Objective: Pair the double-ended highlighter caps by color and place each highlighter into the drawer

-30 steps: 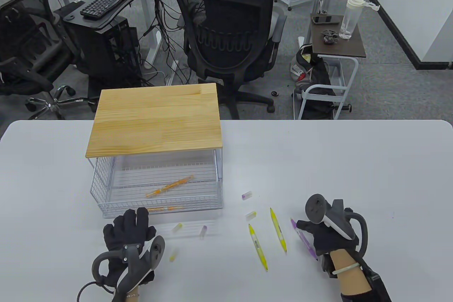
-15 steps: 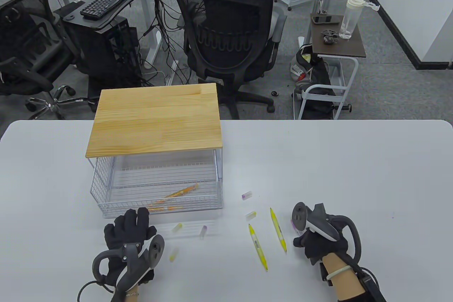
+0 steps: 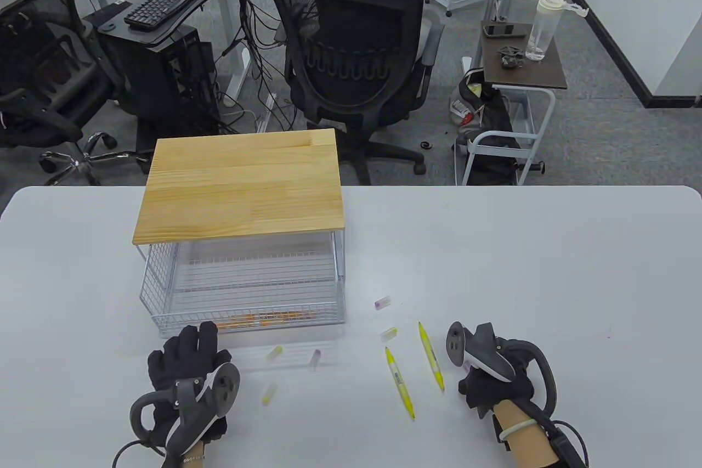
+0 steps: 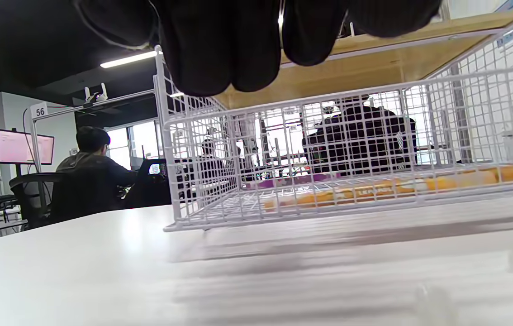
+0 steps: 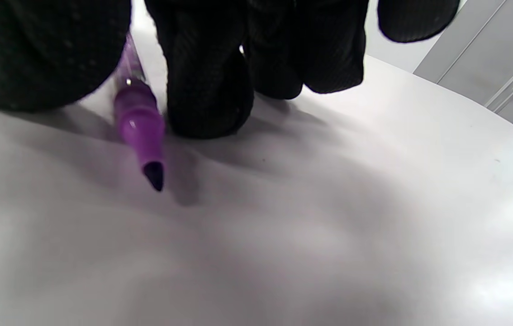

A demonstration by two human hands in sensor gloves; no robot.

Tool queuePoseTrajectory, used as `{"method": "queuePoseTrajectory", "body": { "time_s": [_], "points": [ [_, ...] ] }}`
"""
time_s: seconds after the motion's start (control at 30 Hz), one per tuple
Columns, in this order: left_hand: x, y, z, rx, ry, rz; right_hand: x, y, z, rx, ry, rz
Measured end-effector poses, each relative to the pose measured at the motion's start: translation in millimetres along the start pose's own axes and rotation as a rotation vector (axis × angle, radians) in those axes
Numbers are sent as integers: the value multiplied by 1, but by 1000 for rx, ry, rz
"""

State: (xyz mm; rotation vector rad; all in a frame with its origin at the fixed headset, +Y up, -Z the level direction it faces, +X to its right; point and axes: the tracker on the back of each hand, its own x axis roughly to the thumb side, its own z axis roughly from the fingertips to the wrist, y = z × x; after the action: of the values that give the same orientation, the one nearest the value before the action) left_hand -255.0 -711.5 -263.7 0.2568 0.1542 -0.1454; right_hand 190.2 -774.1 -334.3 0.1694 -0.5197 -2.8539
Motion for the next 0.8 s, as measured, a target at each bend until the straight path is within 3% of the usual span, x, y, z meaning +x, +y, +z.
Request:
{"method": "queuePoseTrajectory", "body": {
  "time_s": [0.43,0.57,0.7,0.8],
  "points": [
    [-37,10,4,17,118,104,-2,-3,1,11,-19,-26],
    [-43,7,4,-10,129,139,-19,-9,0,16,-26,-136],
    [-29,6,0,-22,67,134,-33,-23,5,-46,-1,-228],
    [-2,7,-5,-41,-42,157,-36,-38,14,-120,-29,-312]
  ]
}}
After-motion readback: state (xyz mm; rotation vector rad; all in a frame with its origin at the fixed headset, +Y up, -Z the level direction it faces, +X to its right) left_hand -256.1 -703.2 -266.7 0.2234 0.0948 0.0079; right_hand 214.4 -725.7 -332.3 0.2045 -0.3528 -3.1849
